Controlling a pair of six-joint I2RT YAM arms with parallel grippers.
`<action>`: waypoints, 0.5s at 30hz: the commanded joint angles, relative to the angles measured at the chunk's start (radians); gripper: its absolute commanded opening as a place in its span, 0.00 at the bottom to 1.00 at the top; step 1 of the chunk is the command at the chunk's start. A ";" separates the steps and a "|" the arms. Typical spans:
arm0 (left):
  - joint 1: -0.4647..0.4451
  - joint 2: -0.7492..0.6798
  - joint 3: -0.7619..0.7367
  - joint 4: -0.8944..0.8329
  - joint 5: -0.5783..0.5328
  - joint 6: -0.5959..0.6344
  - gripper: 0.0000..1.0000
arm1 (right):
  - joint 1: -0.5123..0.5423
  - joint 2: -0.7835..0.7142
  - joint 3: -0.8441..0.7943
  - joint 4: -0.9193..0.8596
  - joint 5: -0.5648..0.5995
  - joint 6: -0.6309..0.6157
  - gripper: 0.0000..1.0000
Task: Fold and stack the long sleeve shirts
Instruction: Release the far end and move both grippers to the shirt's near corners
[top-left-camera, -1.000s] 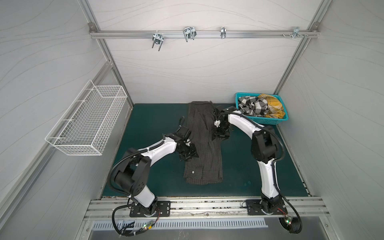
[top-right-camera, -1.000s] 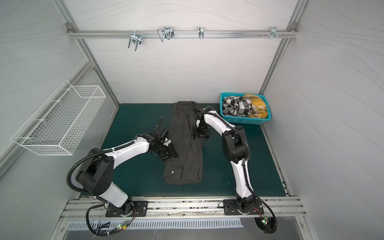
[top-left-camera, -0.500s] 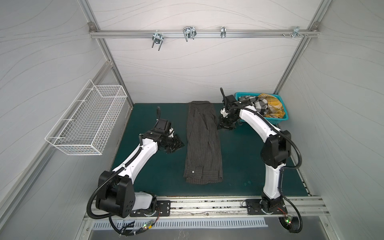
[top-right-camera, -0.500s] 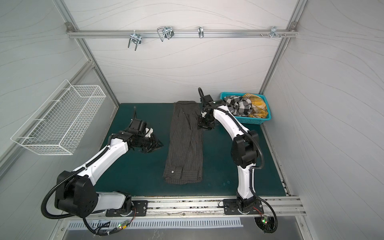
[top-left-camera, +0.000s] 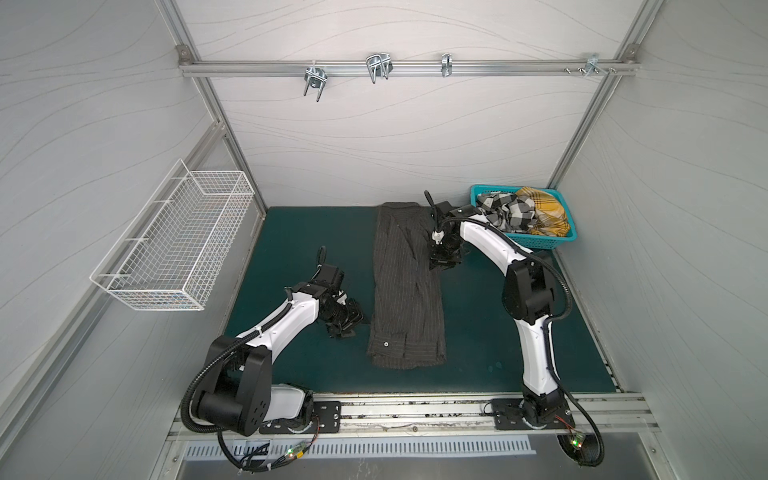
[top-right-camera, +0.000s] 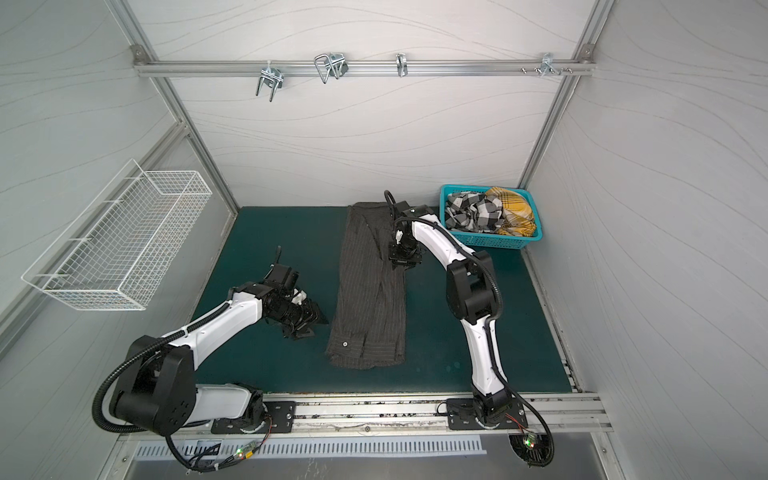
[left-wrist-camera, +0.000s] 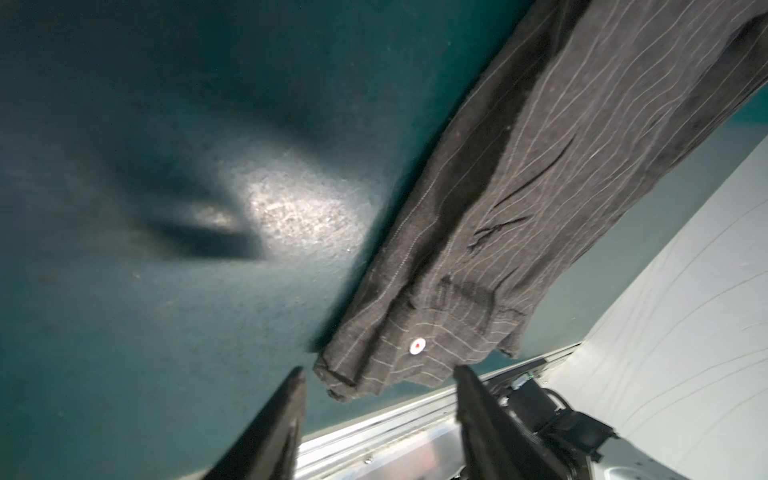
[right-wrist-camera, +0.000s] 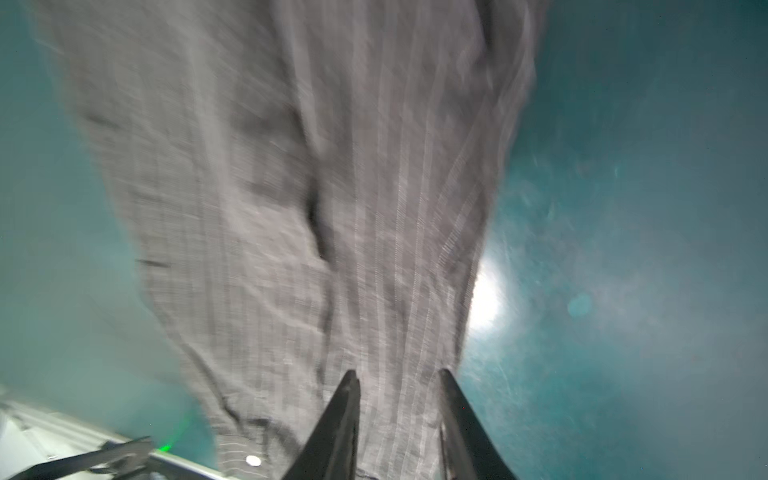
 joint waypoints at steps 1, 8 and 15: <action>0.003 0.025 -0.008 0.044 0.042 -0.010 0.64 | 0.022 -0.138 -0.166 -0.015 0.025 0.019 0.40; 0.000 0.074 -0.048 0.058 0.103 -0.012 0.66 | 0.024 -0.424 -0.522 0.026 -0.026 0.063 0.55; -0.031 0.125 -0.100 0.117 0.152 -0.035 0.65 | 0.027 -0.613 -0.806 0.128 -0.261 0.201 0.60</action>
